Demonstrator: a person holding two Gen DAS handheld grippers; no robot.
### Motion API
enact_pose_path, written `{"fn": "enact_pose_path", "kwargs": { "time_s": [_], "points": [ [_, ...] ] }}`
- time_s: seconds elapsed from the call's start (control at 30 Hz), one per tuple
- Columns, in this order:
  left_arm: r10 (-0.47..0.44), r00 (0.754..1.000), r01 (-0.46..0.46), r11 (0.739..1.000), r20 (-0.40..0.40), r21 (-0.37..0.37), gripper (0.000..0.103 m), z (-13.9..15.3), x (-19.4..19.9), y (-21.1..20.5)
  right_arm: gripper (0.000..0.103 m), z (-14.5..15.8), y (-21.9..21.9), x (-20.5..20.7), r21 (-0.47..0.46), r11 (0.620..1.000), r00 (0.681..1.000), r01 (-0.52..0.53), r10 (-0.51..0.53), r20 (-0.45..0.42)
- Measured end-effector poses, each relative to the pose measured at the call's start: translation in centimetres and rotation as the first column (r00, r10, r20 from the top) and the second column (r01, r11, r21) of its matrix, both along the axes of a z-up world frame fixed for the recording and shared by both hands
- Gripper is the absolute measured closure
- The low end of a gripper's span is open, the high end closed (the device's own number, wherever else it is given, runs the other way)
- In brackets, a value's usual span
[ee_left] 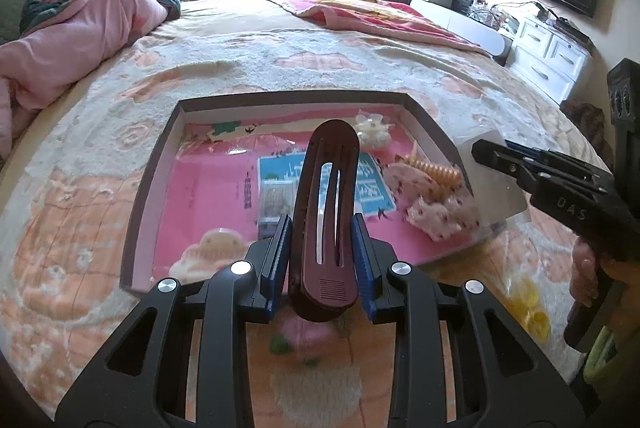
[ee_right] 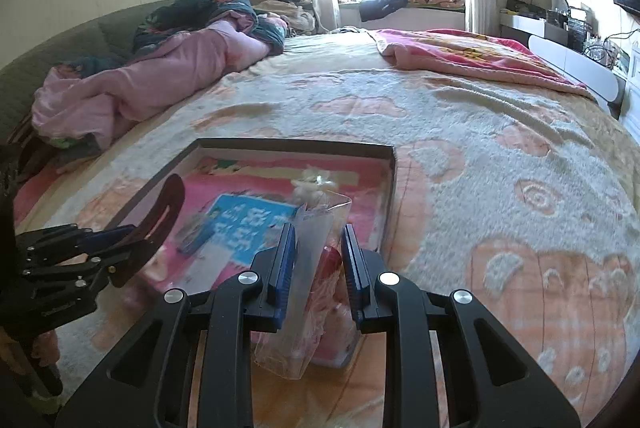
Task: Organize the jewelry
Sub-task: 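Lift the comb with the left tool while the right tool carries the sleeve over the box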
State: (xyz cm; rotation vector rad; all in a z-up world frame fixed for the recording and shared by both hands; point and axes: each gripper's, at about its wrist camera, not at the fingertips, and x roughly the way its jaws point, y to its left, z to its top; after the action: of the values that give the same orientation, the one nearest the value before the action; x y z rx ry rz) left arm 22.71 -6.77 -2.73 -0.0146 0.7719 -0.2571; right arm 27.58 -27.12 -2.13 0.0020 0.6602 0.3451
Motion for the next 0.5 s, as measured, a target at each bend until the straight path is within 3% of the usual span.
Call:
{"fn": "enact_pose_path", "kwargs": {
  "time_s": [0.5],
  "points": [
    [0.008, 0.999, -0.009, 1.0, -0.047, -0.012, 0.081, -2.2, 3.6, -1.2, 0.079, -2.3, -0.4, 3.9, -0.006, 1.0, 0.998, -0.003, 0.003, -0.065]
  ]
}}
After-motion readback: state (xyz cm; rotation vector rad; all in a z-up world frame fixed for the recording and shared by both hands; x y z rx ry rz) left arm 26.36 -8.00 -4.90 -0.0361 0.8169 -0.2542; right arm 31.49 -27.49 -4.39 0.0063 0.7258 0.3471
